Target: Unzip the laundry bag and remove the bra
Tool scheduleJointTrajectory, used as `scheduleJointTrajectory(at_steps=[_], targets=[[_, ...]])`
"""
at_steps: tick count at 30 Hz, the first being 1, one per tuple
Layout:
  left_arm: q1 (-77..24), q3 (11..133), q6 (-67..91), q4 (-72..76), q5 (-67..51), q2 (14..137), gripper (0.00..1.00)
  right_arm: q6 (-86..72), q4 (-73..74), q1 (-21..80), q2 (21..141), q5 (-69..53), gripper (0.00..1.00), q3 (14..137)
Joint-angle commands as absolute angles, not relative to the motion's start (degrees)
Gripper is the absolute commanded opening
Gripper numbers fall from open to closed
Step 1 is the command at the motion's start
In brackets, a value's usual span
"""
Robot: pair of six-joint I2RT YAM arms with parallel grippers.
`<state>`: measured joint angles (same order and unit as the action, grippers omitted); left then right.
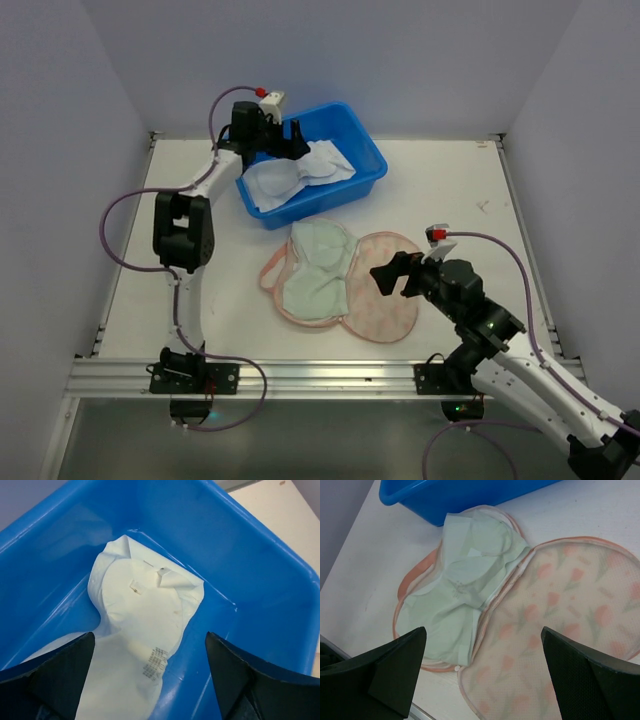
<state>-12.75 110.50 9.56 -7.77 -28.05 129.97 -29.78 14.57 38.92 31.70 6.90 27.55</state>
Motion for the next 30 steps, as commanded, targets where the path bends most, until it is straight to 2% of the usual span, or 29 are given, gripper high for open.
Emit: scheduleJointTrajectory(at_steps=[1,6,7,12,15,20,30], targets=[[-13.0,107.0,14.9,-5.4,-25.1,117.3,0.96,-29.8,11.7,38.8,32.2,6.8,0.99,29.6],[-14.8,92.1,23.9,-7.1,-19.9,103.2,0.96,-32.0,12.1,38.7,32.9,8.8,0.99,29.7],[-15.4,85.4,25.3,-7.2,-18.2,98.1,0.96,-32.3,12.4,38.7,33.0,8.8,0.99,29.8],[-24.1,67.4,28.8,-7.4,-7.1,83.4,0.94,-34.9,13.6,38.7,34.5,8.4,0.99,30.1],[-28.5,59.1,32.7,-7.7,-4.2,80.3,0.9,-35.8,13.5,38.7,34.4,8.1,0.99,29.1],[-34.8,53.6,37.3,-7.7,-0.4,81.4,0.86,-37.5,13.4,38.7,33.1,7.5,0.99,27.0],[-37.3,54.7,40.7,-4.9,3.4,92.9,0.73,-40.0,14.4,38.6,27.7,5.3,0.99,24.3]])
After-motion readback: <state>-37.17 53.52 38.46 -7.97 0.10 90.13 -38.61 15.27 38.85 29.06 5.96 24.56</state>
